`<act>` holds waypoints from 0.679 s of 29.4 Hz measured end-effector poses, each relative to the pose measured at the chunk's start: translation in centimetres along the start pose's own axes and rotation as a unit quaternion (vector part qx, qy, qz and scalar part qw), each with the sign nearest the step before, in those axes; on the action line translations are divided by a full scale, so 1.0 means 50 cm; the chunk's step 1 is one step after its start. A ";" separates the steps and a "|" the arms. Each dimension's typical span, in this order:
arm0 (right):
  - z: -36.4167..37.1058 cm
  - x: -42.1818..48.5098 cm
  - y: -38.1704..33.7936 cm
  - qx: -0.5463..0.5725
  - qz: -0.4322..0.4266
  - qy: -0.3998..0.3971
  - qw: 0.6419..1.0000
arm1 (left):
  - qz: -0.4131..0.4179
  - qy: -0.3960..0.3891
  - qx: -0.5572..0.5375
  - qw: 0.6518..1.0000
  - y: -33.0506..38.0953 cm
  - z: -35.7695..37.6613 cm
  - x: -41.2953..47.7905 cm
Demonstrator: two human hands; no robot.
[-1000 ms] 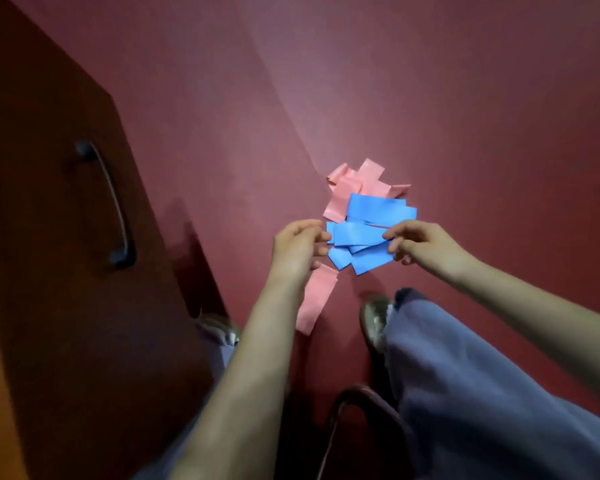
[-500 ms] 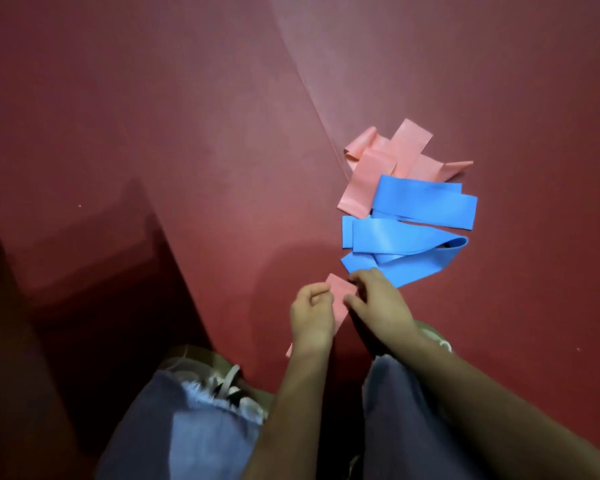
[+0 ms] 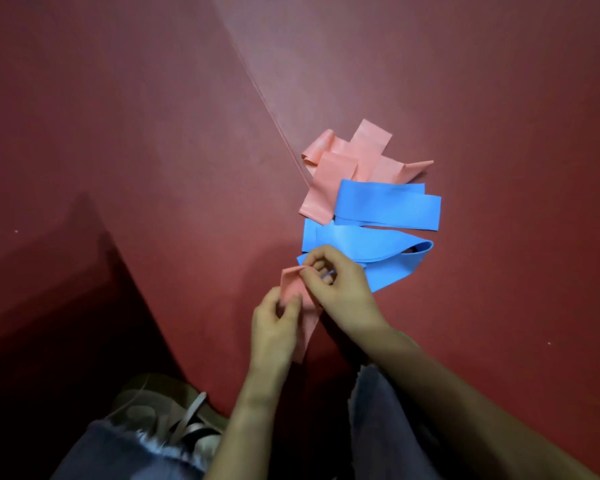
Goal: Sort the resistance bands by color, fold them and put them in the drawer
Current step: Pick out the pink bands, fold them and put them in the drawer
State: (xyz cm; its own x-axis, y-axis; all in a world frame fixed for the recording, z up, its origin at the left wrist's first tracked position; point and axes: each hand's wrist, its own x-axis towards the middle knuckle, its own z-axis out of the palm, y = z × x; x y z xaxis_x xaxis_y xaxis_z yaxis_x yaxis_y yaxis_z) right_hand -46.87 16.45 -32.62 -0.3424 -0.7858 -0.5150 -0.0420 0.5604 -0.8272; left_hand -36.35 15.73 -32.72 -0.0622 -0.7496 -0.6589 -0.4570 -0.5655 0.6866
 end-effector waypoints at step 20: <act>-0.089 0.212 -0.039 -0.606 -0.219 -0.073 0.761 | 0.070 0.187 -0.144 0.969 0.117 0.000 0.063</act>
State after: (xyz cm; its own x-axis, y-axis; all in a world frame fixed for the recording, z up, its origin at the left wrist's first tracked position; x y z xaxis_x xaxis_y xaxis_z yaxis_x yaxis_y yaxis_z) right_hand -54.58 8.18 -35.46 0.0583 -0.9379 -0.3419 -0.9875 -0.0041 -0.1573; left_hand -39.24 10.05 -30.78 0.2449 -0.8676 -0.4328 -0.1968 -0.4816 0.8540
